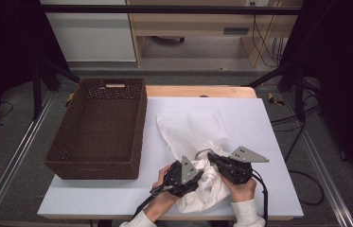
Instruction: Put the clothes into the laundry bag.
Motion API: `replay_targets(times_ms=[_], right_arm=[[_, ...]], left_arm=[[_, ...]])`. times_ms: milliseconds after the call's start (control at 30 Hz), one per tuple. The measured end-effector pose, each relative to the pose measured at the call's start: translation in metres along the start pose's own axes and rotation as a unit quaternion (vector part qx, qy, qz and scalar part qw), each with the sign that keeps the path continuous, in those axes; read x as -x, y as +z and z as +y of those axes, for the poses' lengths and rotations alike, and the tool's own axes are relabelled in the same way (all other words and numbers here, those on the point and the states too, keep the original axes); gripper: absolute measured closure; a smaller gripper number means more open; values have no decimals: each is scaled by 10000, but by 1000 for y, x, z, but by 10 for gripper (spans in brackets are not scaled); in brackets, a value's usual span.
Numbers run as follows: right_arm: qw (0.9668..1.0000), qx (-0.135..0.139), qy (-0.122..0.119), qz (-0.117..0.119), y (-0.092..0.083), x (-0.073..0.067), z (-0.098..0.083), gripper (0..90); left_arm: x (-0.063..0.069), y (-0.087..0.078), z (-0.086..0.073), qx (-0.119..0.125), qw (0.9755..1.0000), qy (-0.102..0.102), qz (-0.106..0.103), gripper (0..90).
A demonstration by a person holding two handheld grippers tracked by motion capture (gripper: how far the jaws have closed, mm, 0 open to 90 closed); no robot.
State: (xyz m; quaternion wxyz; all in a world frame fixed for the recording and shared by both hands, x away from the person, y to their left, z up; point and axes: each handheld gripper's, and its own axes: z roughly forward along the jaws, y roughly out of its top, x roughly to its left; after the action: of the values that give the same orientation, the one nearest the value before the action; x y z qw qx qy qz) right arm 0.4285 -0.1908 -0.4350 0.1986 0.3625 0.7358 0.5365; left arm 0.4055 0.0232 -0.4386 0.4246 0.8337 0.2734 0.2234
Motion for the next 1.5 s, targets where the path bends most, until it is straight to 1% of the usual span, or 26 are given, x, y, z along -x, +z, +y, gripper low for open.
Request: replay_targets(times_ms=[33,100,133,200,267,367,433,500,600,633,667,733,800,867,900,967,1033,1100,1133,1167,1233,1267,1333,1367,1433,1500], right_arm=[[10000,-9,-38,-12,0,0,0,886],[9999,-22,-95,-49,-1,0,0,885],[9999,-18,-87,-50,-2,0,0,885],[10000,-21,-49,-47,-1,0,0,885],[10000,-32,-69,-50,0,-1,0,886],[10000,-29,-66,-34,0,-1,0,886],[10000,-38,-76,-19,1,-2,0,886],[9999,-49,-84,-24,2,-3,0,886],[9999,-72,-114,-9,3,-4,0,886],[9999,-78,-127,-8,3,-4,0,887],[9999,-80,-100,4,3,-3,0,887],[9999,-90,-101,28,3,-4,0,887],[9999,-75,-125,45,2,-4,0,887],[9998,-75,-140,80,1,-5,2,887],[9998,-70,-172,86,-1,-5,3,887],[9996,-140,-229,60,-5,-6,5,887],[9992,-261,-302,-48,-10,-6,6,887],[9993,-272,-264,-37,-12,-4,3,887],[9993,-274,-258,-50,-12,-3,2,887],[9993,-286,-238,-54,-12,-3,2,886],[9994,-264,-231,-61,-11,-2,1,886],[9994,-258,-222,-53,-10,-3,0,886],[9995,-245,-199,-56,-9,-3,-1,886],[9995,-235,-187,-61,-8,-3,-1,886],[9997,-214,-141,-44,-7,-3,-2,886],[9997,-204,-112,-42,-6,-2,-2,886]], left_arm=[[-3,-2,-3,-5,10000,-60,-28,492],[-11,-8,-9,51,9997,-207,-88,483],[-16,-12,-12,95,9993,-334,-149,485],[-22,-19,-15,222,9980,-524,-285,559],[-24,-24,-16,248,9970,-588,-431,663],[-17,-28,-14,222,9977,-438,-475,754],[-10,-24,-11,196,9980,-291,-524,776],[-1,-15,-4,160,9984,-147,-522,782],[8,1,5,90,9993,28,-363,781],[10,9,9,41,9996,64,-261,778],[9,14,10,-1,9997,66,-215,778],[4,26,13,-106,9999,24,-95,779],[-4,41,13,-336,9992,-27,202,787],[-13,55,9,-463,9976,-73,505,792],[-18,59,7,-494,9971,-136,556,793],[-25,60,5,-427,9978,-303,412,792],[-25,57,5,-384,9983,-274,351,788],[-26,50,4,-312,9987,-360,187,761],[-27,44,4,-258,9986,-454,92,726],[-29,36,4,-173,9983,-558,2,666],[-31,18,2,-23,9977,-650,-212,516],[-30,6,1,4,9972,-676,-330,449],[-26,-9,-1,-30,9978,-576,-318,323],[-22,-17,-4,-50,9980,-528,-354,288],[-14,-27,-10,-11,9975,-461,-530,263],[-6,-25,-16,-120,9975,-383,-583,242]])
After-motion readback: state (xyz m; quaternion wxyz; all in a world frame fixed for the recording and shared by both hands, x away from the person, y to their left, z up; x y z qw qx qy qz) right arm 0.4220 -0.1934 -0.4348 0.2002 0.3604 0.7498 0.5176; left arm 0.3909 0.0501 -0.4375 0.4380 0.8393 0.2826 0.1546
